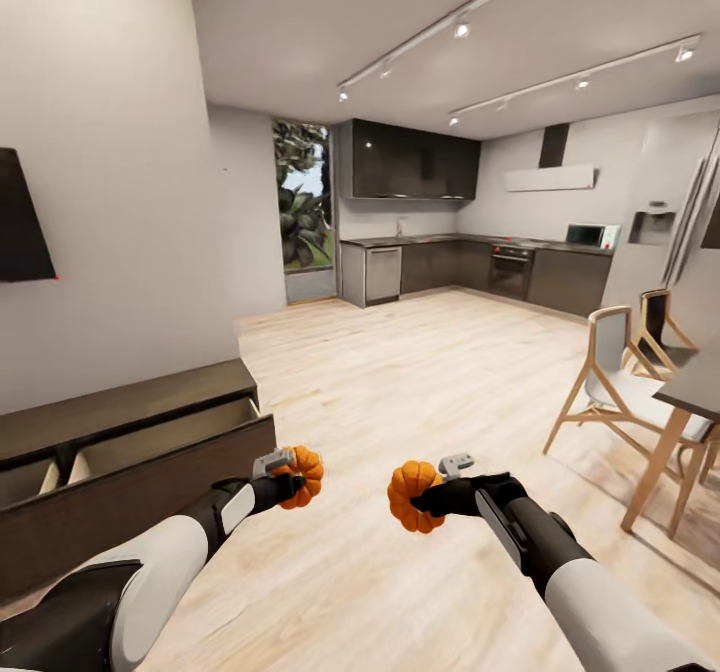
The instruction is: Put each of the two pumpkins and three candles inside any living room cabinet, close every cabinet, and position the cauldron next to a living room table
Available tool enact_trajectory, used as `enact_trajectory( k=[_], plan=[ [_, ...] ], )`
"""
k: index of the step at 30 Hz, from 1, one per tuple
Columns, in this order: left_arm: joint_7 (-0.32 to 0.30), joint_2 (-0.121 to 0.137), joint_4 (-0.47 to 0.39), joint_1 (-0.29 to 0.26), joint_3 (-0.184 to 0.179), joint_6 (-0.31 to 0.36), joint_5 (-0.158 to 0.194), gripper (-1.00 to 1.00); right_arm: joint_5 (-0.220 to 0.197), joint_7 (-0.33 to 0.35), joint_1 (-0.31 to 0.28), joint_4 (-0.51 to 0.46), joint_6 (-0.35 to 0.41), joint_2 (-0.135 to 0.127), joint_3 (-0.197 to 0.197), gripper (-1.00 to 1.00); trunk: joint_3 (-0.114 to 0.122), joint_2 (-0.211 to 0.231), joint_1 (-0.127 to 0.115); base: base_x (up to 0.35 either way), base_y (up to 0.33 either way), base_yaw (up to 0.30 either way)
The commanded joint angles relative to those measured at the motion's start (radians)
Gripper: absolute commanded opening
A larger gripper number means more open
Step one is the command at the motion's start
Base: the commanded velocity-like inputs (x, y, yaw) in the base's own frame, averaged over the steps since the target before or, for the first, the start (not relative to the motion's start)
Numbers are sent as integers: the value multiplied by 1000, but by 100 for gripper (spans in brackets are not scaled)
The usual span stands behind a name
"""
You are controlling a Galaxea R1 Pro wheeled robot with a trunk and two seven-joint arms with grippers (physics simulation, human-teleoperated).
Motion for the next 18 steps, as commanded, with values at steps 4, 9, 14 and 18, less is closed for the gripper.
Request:
enact_trajectory(
  k=[4,9,14,18],
  plan=[
    [3,-1,-2,-1,10,7,0,-100,-14,-5,0,-2,6,-2,5,-100,-1,-1,0,217,93,291],
    [3,-1,-2,-1,10,7,0,-100,-14,-5,-1,-2,6,-1,5,-100,-1,-1,0,211,108,291],
    [3,-1,-2,-1,10,7,0,-100,-14,-5,-1,-2,6,-1,14,-100,-1,-1,0,210,115,291],
    [3,-2,-2,-1,10,7,0,-100,-14,-5,0,-2,6,-2,23,-100,-1,-1,0,210,131,291]
  ],
)
